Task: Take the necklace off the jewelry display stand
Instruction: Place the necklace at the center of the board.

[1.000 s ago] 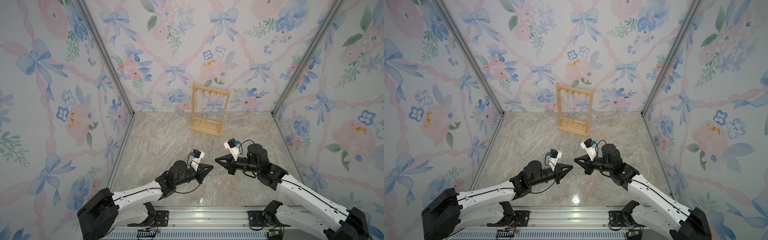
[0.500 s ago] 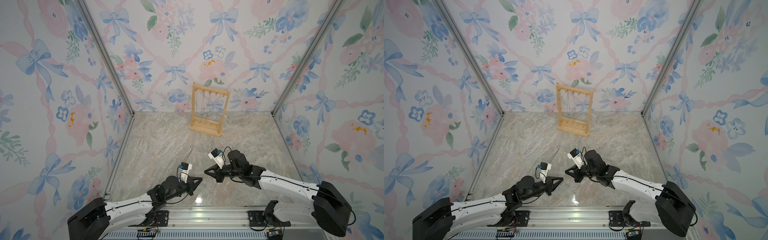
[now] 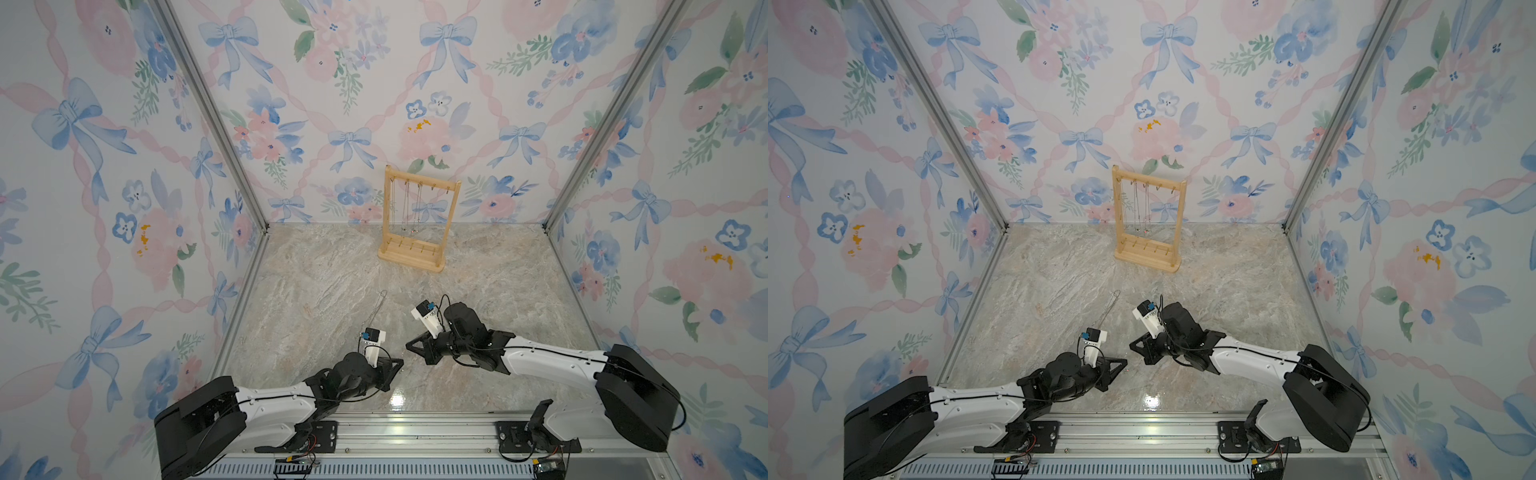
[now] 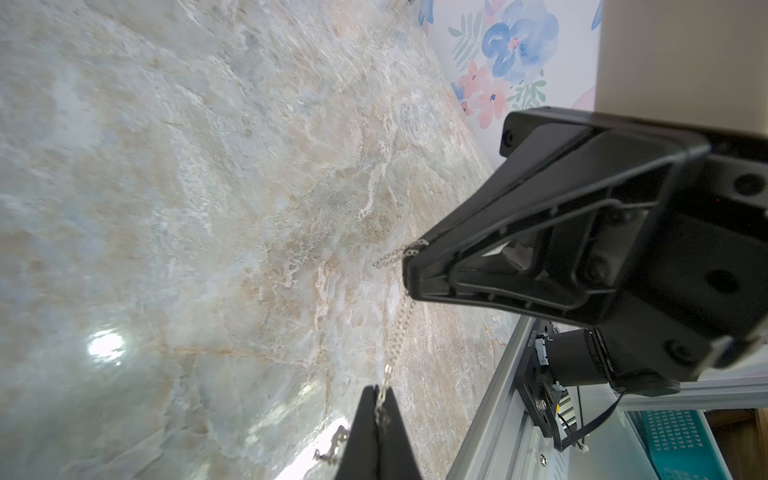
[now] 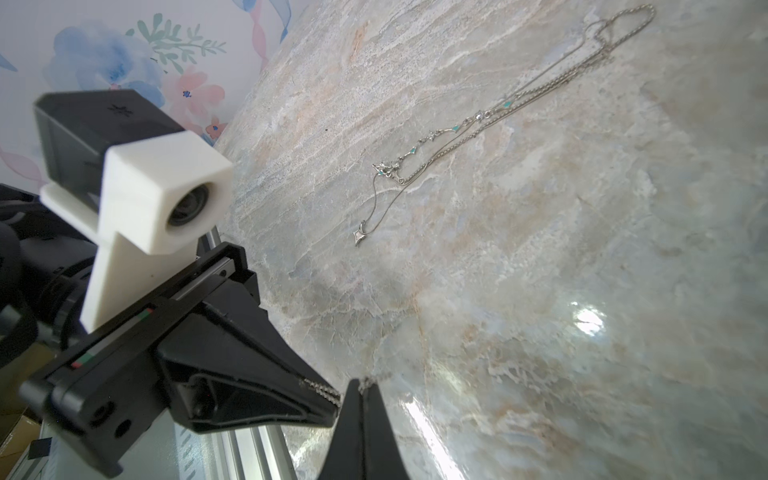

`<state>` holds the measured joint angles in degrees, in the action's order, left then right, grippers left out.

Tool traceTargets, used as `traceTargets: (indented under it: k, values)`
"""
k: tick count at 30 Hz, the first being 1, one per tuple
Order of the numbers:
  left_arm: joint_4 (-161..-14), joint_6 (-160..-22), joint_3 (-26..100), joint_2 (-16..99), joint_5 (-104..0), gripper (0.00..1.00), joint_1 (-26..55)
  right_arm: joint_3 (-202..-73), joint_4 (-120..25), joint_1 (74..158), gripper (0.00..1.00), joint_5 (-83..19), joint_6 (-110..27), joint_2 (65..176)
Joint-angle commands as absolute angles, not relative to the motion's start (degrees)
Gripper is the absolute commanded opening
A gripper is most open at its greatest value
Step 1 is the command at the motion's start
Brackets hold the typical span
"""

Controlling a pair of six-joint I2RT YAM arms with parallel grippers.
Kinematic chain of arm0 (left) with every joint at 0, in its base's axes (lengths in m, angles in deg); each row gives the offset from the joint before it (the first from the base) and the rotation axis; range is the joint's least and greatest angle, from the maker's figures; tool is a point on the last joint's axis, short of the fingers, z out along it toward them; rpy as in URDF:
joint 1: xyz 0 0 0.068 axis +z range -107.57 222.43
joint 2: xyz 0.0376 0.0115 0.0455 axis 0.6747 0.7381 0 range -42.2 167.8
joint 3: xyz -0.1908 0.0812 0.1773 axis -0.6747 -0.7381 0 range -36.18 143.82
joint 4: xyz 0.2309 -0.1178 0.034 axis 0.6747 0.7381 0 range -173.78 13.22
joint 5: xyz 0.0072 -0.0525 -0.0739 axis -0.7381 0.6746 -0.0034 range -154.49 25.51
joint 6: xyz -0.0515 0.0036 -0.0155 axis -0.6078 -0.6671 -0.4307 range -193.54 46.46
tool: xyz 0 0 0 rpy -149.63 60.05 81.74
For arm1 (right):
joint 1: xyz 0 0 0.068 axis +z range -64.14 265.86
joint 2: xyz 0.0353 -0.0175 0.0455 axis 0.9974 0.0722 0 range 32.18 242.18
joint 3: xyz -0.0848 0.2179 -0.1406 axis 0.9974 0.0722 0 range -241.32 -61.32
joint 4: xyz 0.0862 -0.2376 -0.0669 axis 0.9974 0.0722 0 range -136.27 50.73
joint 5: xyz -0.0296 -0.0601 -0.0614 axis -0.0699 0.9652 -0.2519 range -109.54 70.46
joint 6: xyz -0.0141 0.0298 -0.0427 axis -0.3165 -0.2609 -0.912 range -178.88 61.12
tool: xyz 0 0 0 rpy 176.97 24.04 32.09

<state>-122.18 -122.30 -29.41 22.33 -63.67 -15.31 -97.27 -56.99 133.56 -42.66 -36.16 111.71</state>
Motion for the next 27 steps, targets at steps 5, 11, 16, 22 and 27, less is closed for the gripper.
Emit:
traceTargets:
  k: [5, 11, 16, 22, 27]
  values:
    - [-118.39, -121.62, -28.38, 28.35, -63.87, 0.0, -15.93, -99.59, -57.22, 129.04, 0.0, -35.76, -32.55, 115.12]
    - [-118.63, -119.95, -25.89, 33.18, -64.39, 0.0, -15.75, -101.37, -56.14, 127.48, 0.0, -37.27, -31.44, 118.17]
    - [-118.67, -118.65, -24.68, 36.27, -64.57, 0.0, -14.65, -103.19, -55.15, 125.79, 0.0, -38.26, -30.28, 121.14]
    - [-118.62, -117.07, -24.09, 37.97, -64.49, 0.0, -13.63, -104.82, -54.58, 124.93, 0.0, -39.4, -29.97, 123.51]
    - [-118.67, -115.45, -23.87, 39.22, -64.7, 0.0, -13.2, -106.02, -53.91, 124.45, 0.0, -40.28, -29.62, 125.33]
